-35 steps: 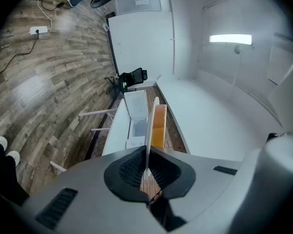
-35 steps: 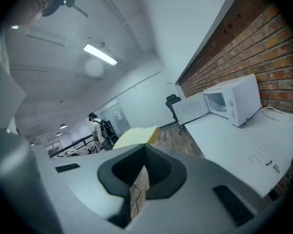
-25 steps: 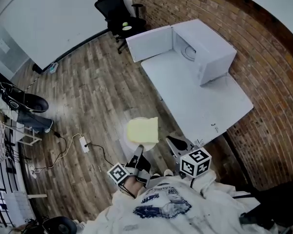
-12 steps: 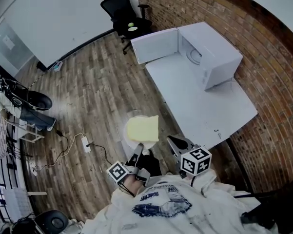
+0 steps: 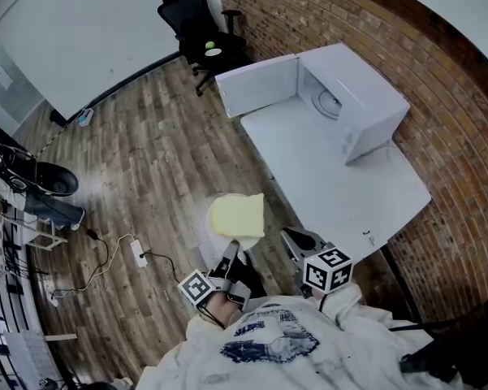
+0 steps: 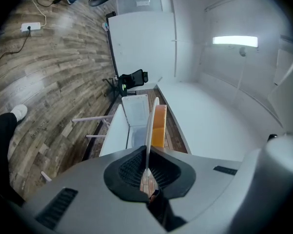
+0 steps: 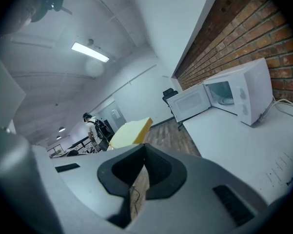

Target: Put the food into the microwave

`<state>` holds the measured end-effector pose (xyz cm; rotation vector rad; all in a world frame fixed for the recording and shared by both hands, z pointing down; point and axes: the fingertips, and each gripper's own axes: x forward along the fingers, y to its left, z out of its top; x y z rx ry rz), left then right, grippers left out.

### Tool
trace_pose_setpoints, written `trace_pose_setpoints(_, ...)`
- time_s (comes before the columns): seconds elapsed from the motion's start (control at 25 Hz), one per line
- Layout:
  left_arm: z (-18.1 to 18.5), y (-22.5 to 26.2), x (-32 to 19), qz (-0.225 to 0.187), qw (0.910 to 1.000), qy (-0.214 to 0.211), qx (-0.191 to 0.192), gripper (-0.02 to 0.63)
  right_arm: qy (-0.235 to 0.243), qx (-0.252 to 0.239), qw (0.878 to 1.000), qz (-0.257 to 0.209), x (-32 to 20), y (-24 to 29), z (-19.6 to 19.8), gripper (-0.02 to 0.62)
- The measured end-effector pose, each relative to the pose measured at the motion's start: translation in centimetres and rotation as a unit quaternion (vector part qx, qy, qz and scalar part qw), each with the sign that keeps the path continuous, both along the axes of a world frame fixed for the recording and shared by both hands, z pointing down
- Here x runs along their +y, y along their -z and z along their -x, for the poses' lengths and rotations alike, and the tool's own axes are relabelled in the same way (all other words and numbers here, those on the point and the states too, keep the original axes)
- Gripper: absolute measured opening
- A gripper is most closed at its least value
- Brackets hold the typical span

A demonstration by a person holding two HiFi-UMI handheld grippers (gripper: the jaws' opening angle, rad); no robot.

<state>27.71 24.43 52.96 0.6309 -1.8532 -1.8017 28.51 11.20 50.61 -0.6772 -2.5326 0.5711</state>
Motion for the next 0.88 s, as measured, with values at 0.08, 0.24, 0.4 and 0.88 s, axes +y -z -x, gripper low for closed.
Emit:
trace_pose_setpoints(0.08,2.3,-0.3,0.8,-0.003,1.0000,-0.003,0.007,0.018,-0.004,0.005,1.000,-0.001,0.8,-0.3,1.9,0.014)
trace_pose_setpoints(0.24,6.8,-0.6,2.7,0.002,0.9998,-0.016,0.008,0.018,-0.023,0.010,1.000,0.000,2.2,-0.5,6.1,0.014)
trace_pose_setpoints(0.4,11.4,-0.3,3.8,0.006,0.9993,-0.036,0.006,0.018,-0.039,0.014,0.999,0.001,3.5,-0.6,10.5,0.014)
trace_pose_setpoints(0.88,23.2,-0.4,7.4,0.004,0.9965,-0.083,0.009,0.018,-0.079,0.026,0.996,0.011,8.0,-1.3,21.4,0.014)
